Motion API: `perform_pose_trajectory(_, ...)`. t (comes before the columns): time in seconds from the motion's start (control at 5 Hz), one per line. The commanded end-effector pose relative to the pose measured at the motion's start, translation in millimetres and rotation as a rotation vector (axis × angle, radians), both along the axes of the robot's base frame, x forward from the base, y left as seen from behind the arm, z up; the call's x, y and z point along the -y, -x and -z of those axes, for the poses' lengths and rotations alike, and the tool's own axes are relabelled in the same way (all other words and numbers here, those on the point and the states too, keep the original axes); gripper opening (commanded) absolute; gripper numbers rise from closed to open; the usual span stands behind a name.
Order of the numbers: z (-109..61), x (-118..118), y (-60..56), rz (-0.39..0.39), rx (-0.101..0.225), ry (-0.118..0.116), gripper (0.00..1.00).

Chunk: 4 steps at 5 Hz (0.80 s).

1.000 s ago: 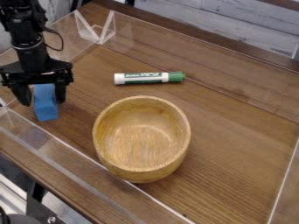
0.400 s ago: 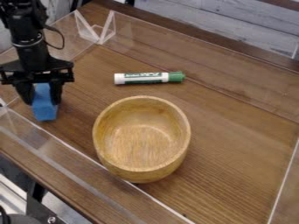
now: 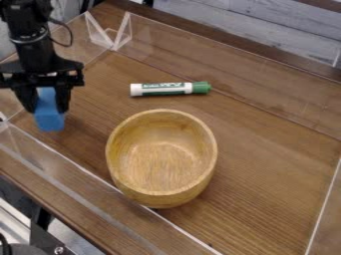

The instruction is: Put the blue block in the brown bowl

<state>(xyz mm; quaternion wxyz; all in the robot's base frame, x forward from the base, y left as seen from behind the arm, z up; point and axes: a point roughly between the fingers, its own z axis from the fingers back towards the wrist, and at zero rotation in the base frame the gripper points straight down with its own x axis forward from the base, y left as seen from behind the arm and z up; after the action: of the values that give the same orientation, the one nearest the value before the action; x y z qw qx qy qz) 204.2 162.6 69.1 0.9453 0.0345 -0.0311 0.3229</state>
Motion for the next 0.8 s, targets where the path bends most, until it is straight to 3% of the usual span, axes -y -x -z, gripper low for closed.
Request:
perform_pose_trajectory(0.0,-26.7,0,-8.7,0.021,0.060,-0.042,0.00)
perform_pose_trajectory(0.6,-54.4,21,-6.6,0.098,0.087,-0.039,0.00)
